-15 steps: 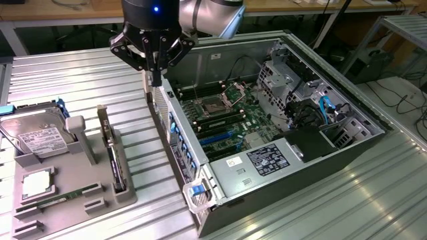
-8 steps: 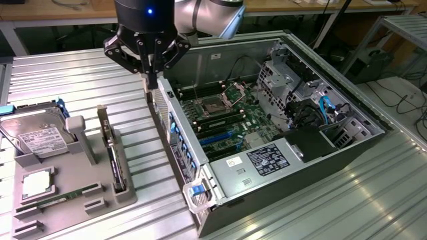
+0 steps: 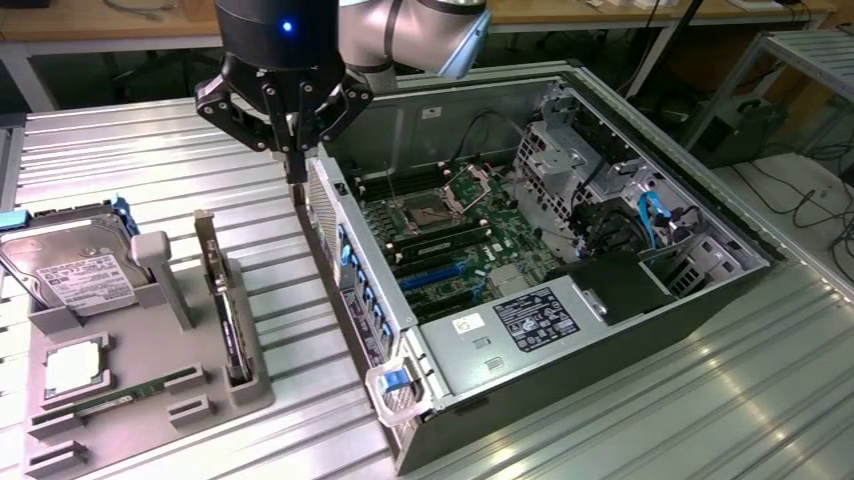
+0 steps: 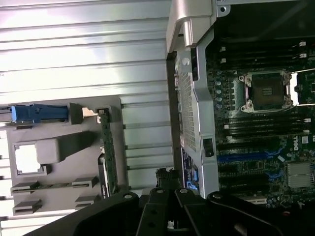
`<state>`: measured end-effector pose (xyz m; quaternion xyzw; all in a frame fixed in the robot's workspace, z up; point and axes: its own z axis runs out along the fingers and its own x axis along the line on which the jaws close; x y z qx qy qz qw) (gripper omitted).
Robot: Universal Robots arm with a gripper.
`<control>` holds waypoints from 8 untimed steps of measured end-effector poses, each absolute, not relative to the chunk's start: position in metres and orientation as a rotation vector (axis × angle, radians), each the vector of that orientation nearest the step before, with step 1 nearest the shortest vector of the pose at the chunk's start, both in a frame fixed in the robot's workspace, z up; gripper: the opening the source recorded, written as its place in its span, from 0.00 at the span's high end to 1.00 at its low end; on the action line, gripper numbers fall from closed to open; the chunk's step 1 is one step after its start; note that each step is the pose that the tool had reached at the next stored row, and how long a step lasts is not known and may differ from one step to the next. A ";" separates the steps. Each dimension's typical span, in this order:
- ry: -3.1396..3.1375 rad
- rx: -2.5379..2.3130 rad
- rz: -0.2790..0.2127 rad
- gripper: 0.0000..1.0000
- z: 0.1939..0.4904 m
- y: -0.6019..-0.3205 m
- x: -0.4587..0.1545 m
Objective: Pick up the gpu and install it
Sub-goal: 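Reach for the gpu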
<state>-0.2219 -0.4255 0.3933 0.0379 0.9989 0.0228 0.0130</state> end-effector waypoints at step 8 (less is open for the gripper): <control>3.112 0.118 0.071 0.89 0.393 -0.430 -0.234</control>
